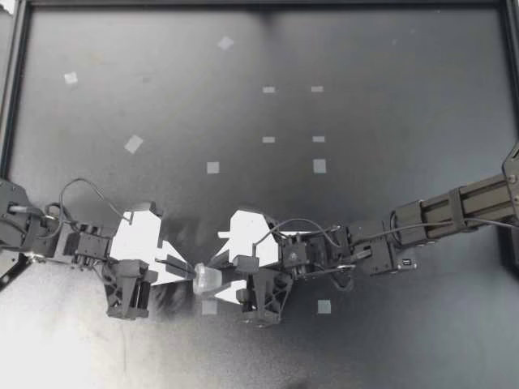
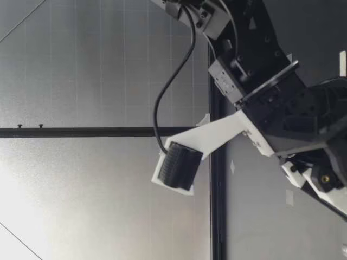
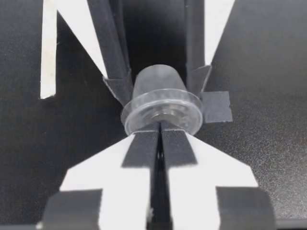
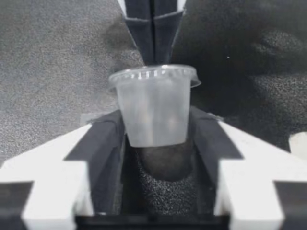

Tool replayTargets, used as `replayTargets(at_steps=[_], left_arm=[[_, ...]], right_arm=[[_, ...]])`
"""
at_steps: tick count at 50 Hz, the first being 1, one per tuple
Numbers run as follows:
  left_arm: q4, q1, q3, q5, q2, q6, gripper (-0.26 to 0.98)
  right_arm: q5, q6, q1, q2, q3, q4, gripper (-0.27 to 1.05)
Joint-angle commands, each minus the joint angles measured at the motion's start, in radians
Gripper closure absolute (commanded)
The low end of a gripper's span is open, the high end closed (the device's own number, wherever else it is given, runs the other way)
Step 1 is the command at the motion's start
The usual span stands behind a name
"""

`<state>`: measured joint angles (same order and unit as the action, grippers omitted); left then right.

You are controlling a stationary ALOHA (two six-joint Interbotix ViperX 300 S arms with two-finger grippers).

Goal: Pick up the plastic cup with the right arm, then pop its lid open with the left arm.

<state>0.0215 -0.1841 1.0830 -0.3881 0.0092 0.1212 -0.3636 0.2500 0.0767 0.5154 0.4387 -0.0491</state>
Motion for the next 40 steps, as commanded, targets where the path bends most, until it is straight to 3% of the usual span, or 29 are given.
replayTargets(at_steps=[1, 25, 40], left_arm=[[0.000, -0.003, -0.006, -0.009, -0.015, 0.000, 0.74], [0.002, -0.003, -0.006, 0.009, -0.049, 0.025, 0.74], [0.002, -0.003, -0.003, 0.000, -0.104, 0.028, 0.74]], right_arm=[[0.000, -0.002, 0.003, -0.023, -0.018, -0.002, 0.35], [-0.003, -0.002, 0.003, -0.029, -0.017, -0.002, 0.40], [-0.017, -0.009, 0.003, -0.058, -0.002, -0.011, 0.53]])
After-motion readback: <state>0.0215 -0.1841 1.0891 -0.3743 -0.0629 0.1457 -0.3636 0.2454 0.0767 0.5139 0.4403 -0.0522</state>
